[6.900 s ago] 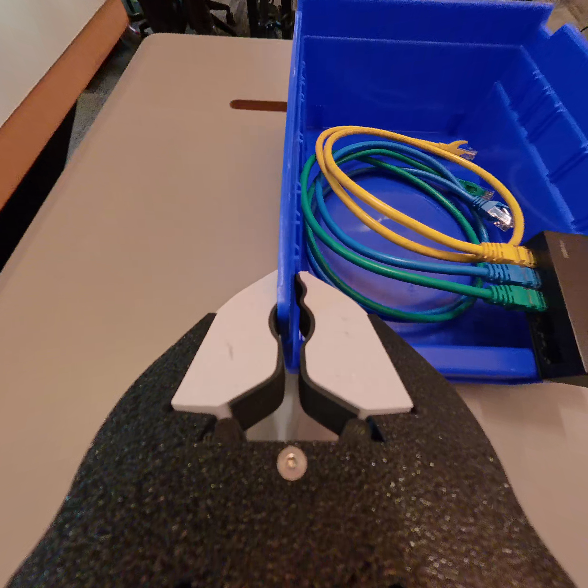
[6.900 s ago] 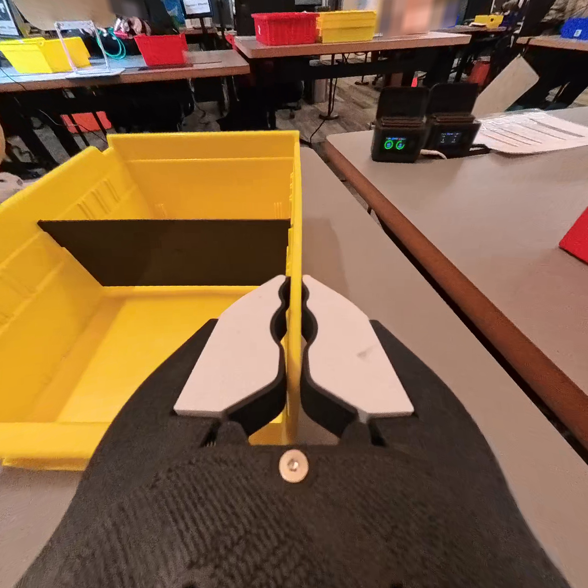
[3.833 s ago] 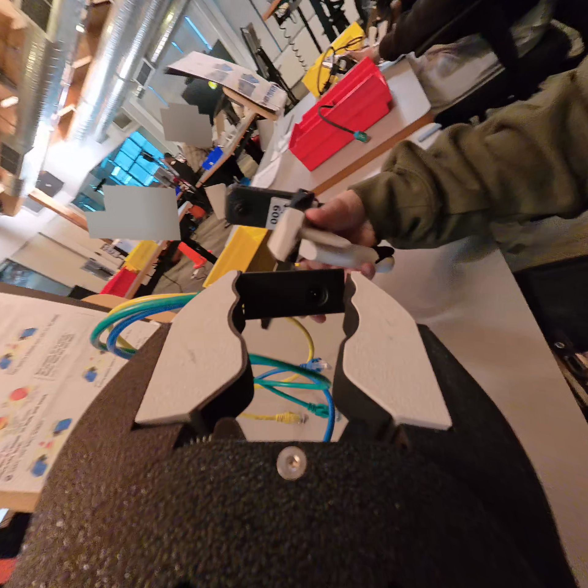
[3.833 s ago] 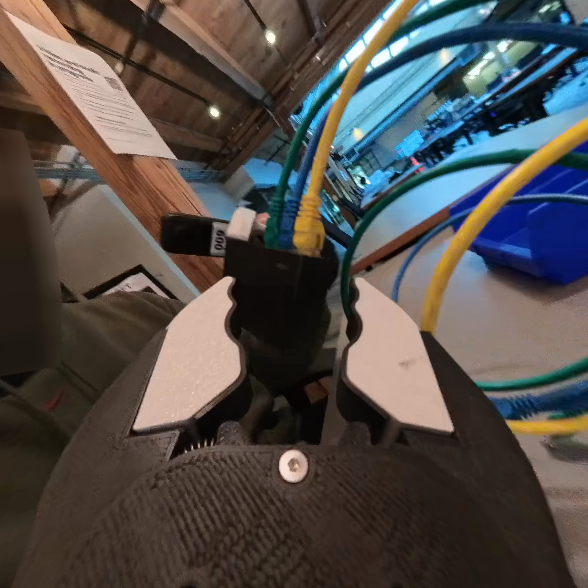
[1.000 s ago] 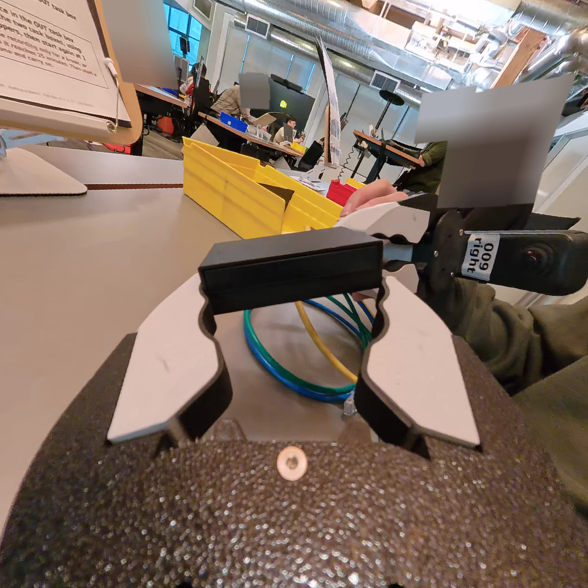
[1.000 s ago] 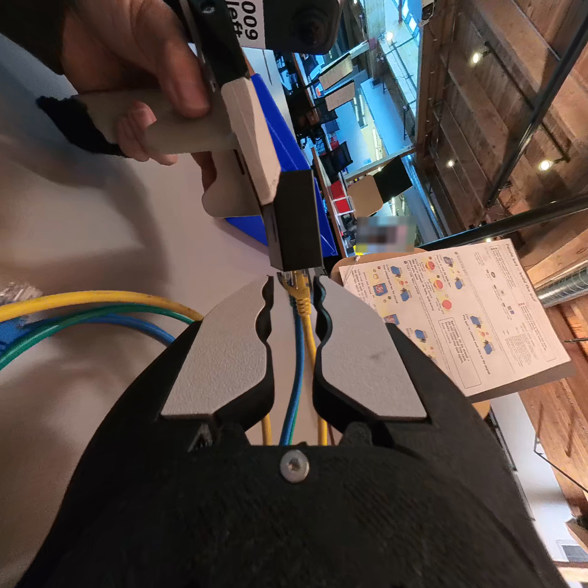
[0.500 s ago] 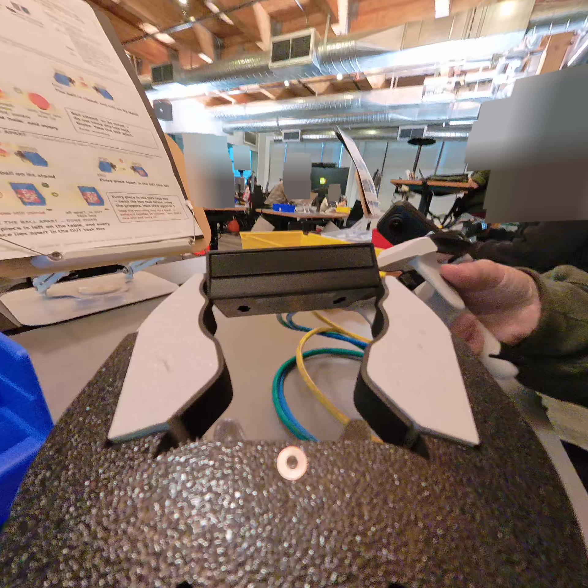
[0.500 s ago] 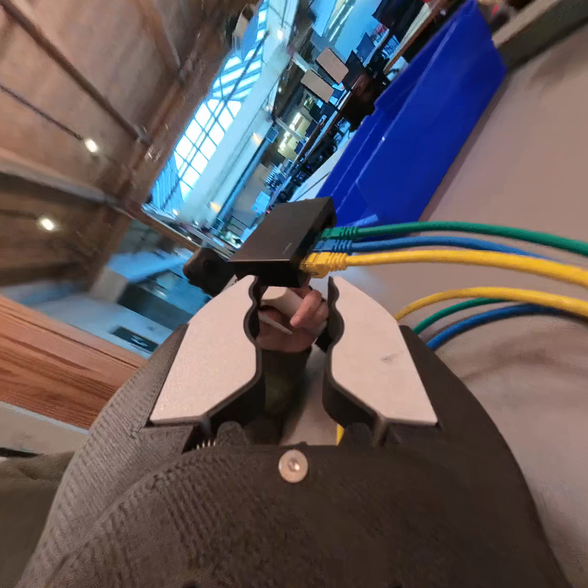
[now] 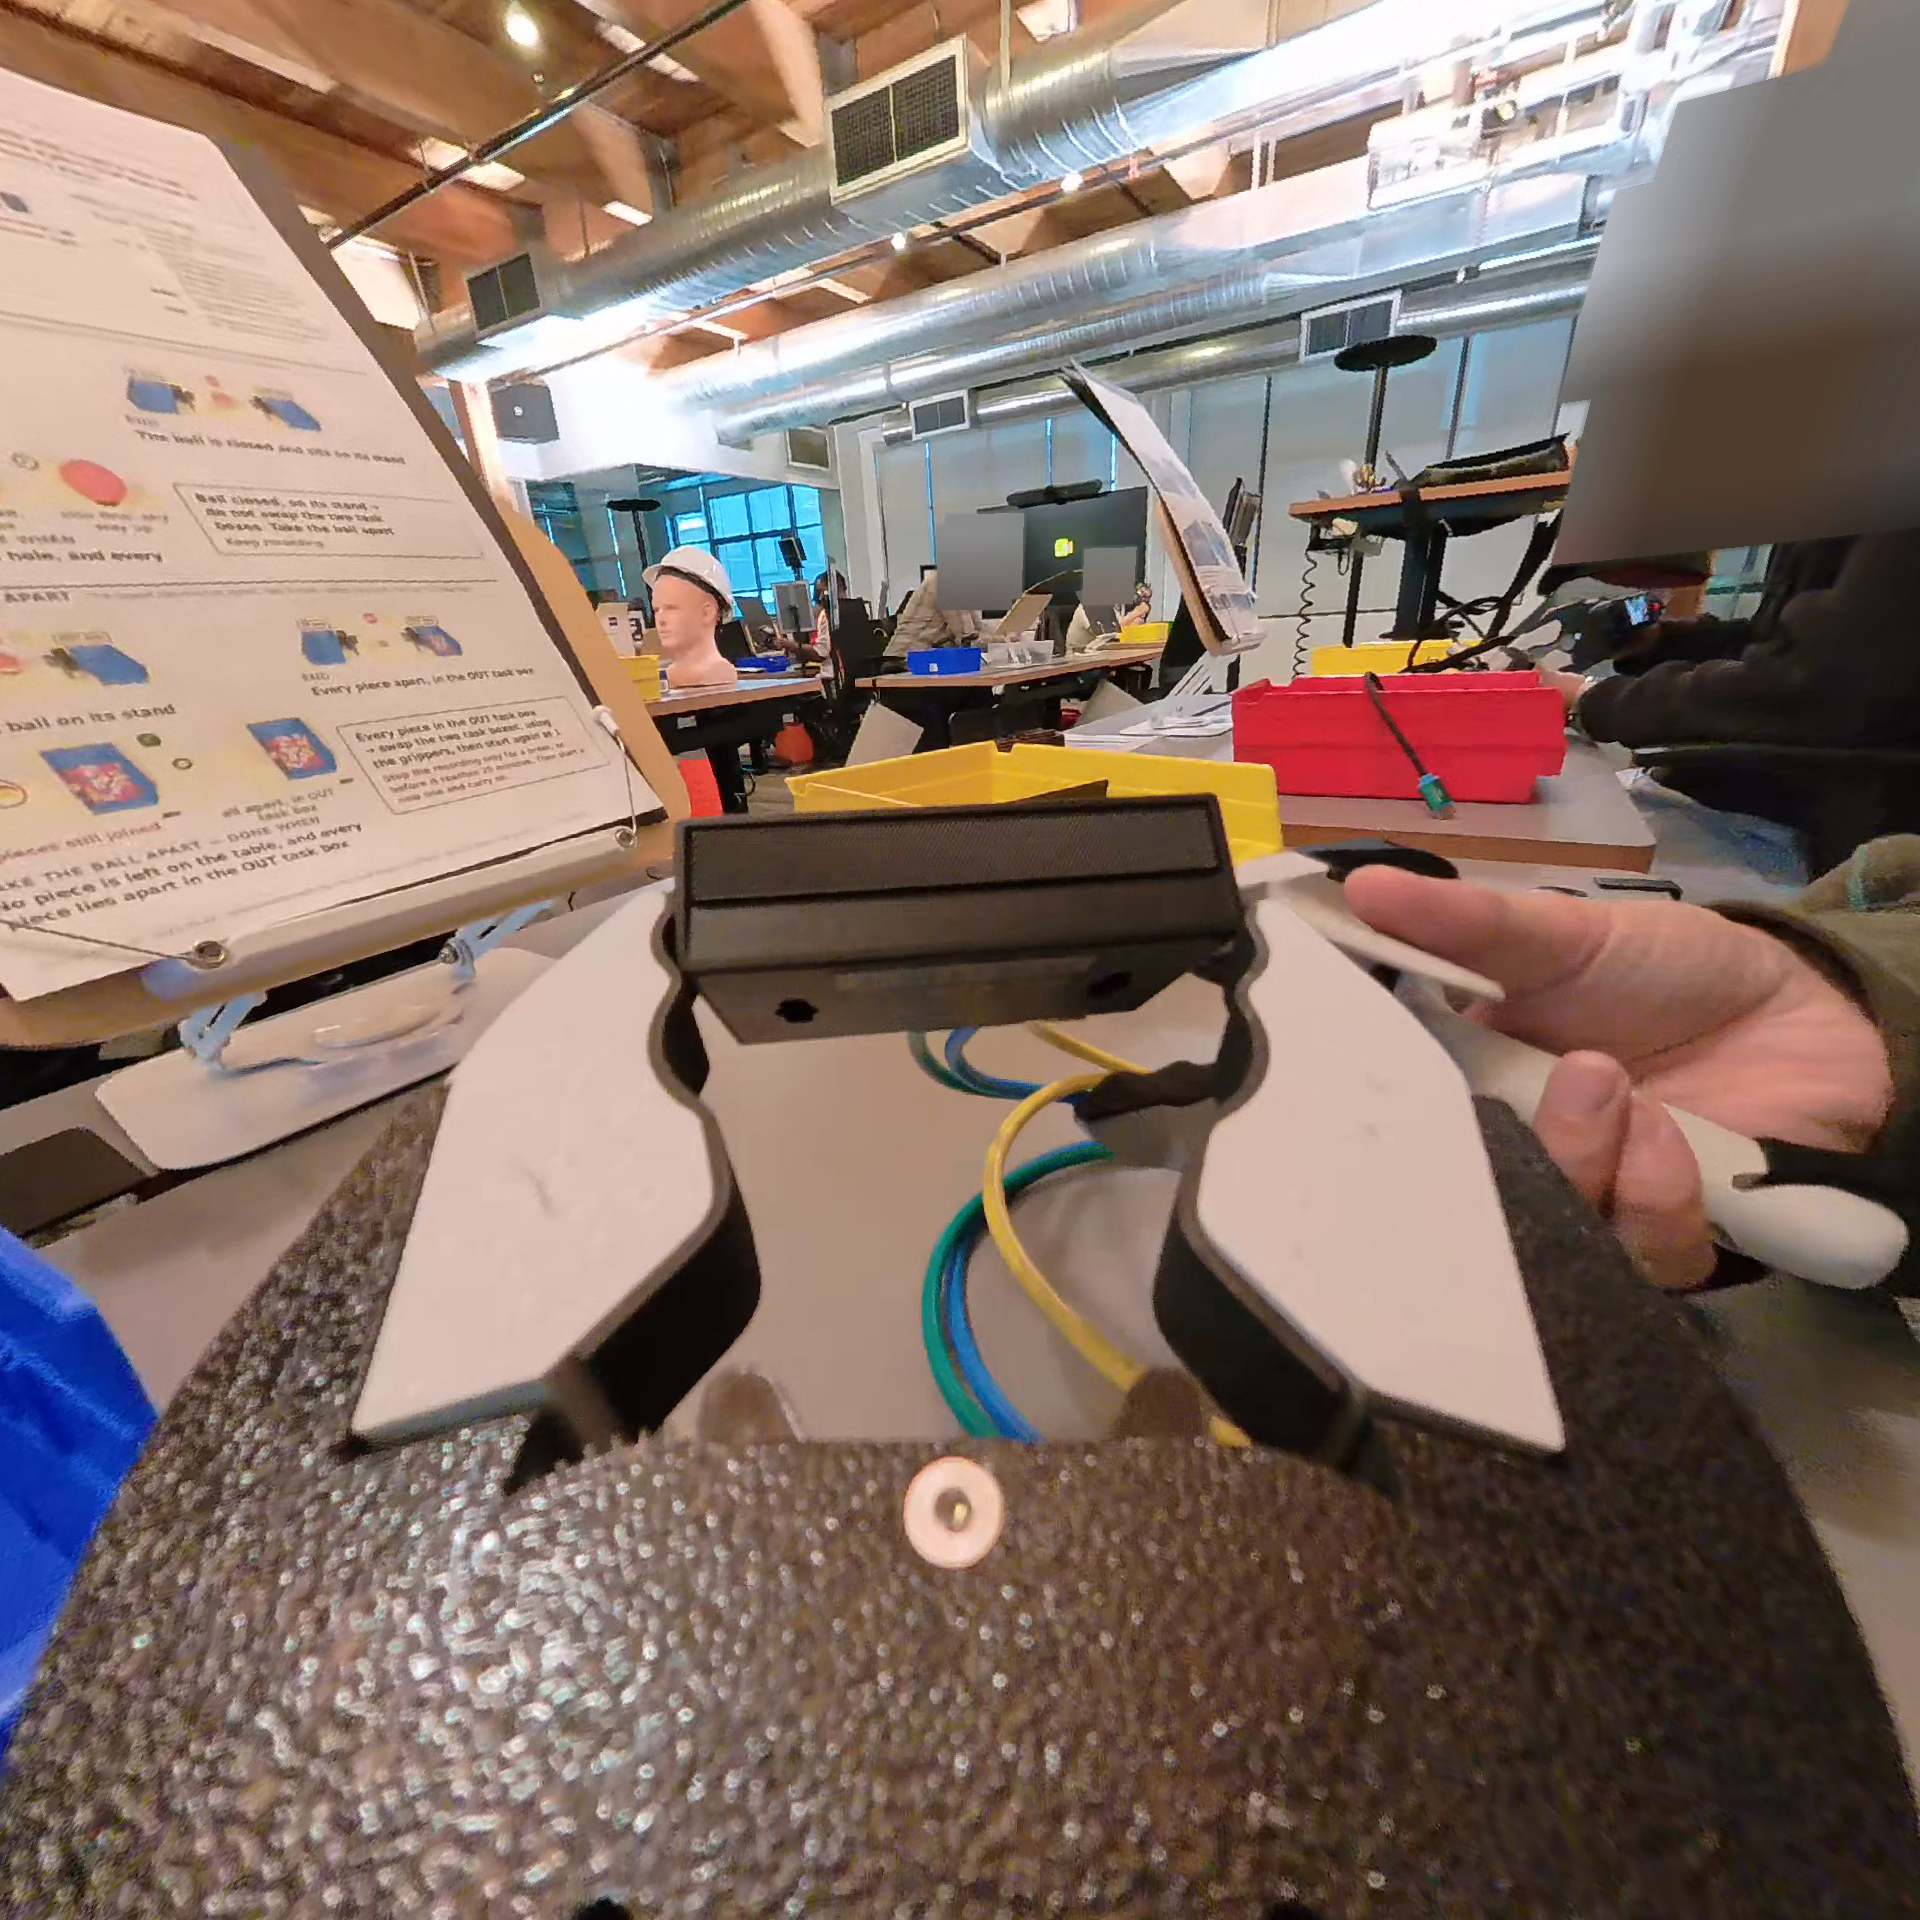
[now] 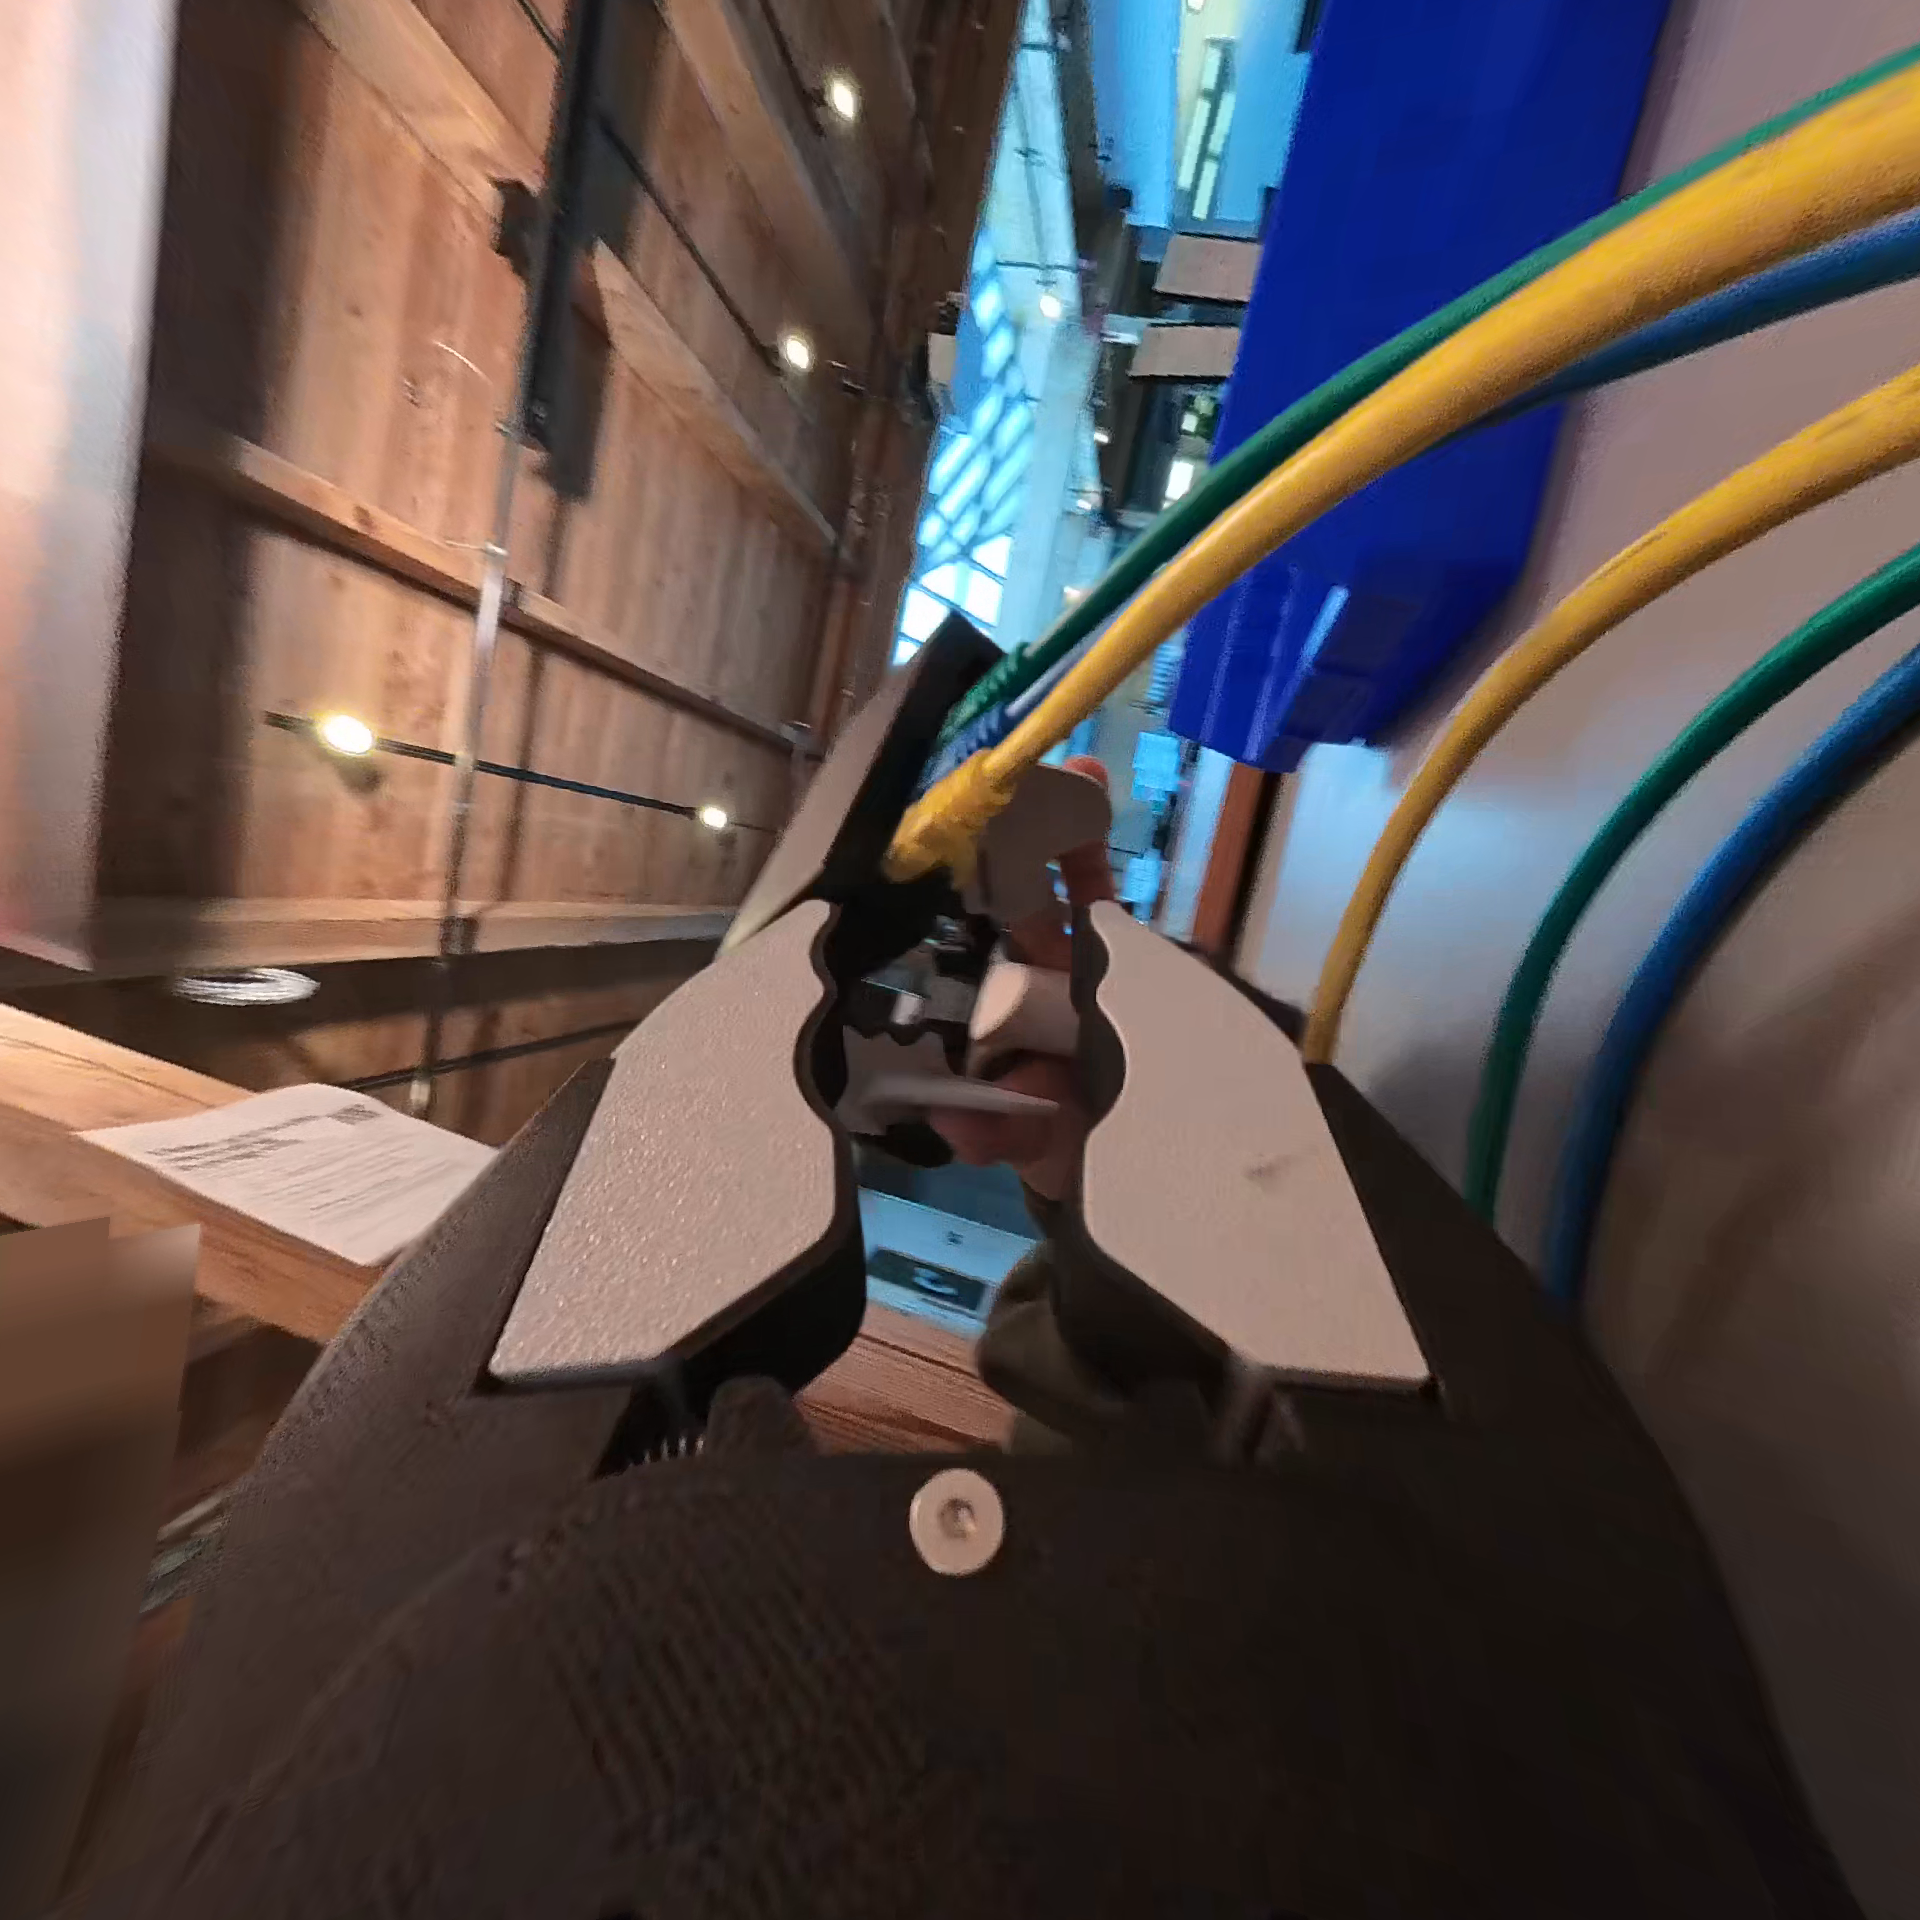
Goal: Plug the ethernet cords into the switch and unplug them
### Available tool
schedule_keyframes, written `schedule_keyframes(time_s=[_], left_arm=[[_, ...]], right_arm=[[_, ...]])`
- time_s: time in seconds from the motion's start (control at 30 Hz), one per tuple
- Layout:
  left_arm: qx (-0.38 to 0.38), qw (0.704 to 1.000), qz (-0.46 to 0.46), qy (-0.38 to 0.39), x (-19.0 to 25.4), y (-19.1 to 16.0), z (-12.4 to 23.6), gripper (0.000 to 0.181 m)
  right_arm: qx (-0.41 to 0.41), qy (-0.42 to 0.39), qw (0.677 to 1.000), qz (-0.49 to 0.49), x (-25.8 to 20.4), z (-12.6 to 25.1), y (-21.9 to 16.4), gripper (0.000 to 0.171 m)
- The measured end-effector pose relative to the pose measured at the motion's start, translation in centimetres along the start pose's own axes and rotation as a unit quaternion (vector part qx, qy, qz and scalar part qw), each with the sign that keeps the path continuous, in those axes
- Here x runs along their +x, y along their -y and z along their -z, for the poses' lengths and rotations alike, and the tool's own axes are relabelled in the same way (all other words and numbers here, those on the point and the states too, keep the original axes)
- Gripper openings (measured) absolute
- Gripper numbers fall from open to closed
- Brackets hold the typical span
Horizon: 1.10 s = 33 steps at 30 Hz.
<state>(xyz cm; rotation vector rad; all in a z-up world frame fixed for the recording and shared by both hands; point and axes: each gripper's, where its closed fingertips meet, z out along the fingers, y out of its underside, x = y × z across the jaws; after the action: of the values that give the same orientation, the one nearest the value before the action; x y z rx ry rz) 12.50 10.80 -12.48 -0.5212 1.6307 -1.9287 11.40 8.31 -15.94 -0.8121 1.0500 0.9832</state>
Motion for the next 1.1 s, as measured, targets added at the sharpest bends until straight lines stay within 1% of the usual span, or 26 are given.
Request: schedule_keyframes(time_s=[0.1,0.13,0.2,0.27,0.3,0.37,0.4,0.47,0.5,0.53,0.57,0.6,0.67,0.73,0.77,0.87,1.0,1.1], left_arm=[[-0.004,1.0,-0.015,0.001,0.2,-0.3,0.0,0.097],[-0.007,1.0,-0.022,0.002,0.2,-0.4,-0.1,0.097],[-0.01,0.999,-0.035,0.004,0.3,-0.3,-0.1,0.097],[-0.009,0.999,-0.045,0.009,0.2,0.0,0.0,0.097],[-0.005,0.999,-0.049,0.009,0.2,0.3,0.0,0.097],[0.002,0.999,-0.053,0.007,0.5,0.8,0.0,0.096],[0.003,0.998,-0.057,0.002,0.8,0.9,0.0,0.097],[-0.001,0.998,-0.067,-0.005,1.3,0.7,-0.3,0.097],[-0.002,0.998,-0.07,-0.006,1.4,0.6,-0.4,0.097],[-0.006,0.998,-0.069,-0.007,1.4,0.4,-0.4,0.097],[-0.009,0.997,-0.07,-0.008,1.4,0.2,-0.4,0.097],[-0.008,0.998,-0.069,-0.01,1.4,0.2,-0.3,0.097],[-0.014,0.998,-0.066,-0.016,1.5,0.1,-0.2,0.097],[-0.048,0.997,-0.061,-0.02,1.4,-0.6,-0.1,0.097],[-0.067,0.996,-0.062,-0.018,1.3,-1.0,-0.1,0.097],[-0.111,0.991,-0.079,0.005,1.3,-1.8,-0.6,0.098],[-0.136,0.986,-0.092,0.022,1.4,-2.5,-1.1,0.098],[-0.122,0.988,-0.075,0.051,1.0,-2.3,-1.5,0.103]], right_arm=[[0.031,0.047,0.997,-0.046,-1.0,0.1,0.7,0.031],[0.031,0.044,0.997,-0.048,-0.8,0.2,0.7,0.032],[0.032,0.027,0.998,-0.047,-0.3,0.2,0.8,0.04],[0.026,0.028,0.998,-0.052,-0.5,0.2,0.6,0.035],[0.022,0.023,0.998,-0.046,-0.4,0.2,0.5,0.035],[0.025,0.009,0.999,-0.048,-0.1,0.3,0.7,0.045],[0.037,0.024,0.997,-0.061,-0.4,0.3,0.9,0.045],[0.039,0.041,0.995,-0.079,-0.6,0.1,0.8,0.038],[0.039,0.041,0.995,-0.079,-0.4,0.1,0.7,0.041],[0.041,0.055,0.994,-0.084,-0.7,0.2,0.8,0.032],[0.041,0.063,0.993,-0.091,-0.9,0.2,0.9,0.027],[0.039,0.062,0.994,-0.086,-0.9,0.3,1.0,0.026],[0.035,0.061,0.996,-0.059,-1.1,0.3,0.9,0.025],[0.036,0.048,0.998,-0.026,-1.1,0.5,1.2,0.024],[0.044,0.035,0.998,0.002,-1.0,0.7,1.6,0.015],[0.068,0.012,0.993,0.091,-1.4,1.2,2.4,0.015],[0.074,-0.013,0.979,0.192,-2.0,1.6,3.1,0.015],[0.081,-0.031,0.961,0.263,-2.4,1.5,2.9,0.014]])
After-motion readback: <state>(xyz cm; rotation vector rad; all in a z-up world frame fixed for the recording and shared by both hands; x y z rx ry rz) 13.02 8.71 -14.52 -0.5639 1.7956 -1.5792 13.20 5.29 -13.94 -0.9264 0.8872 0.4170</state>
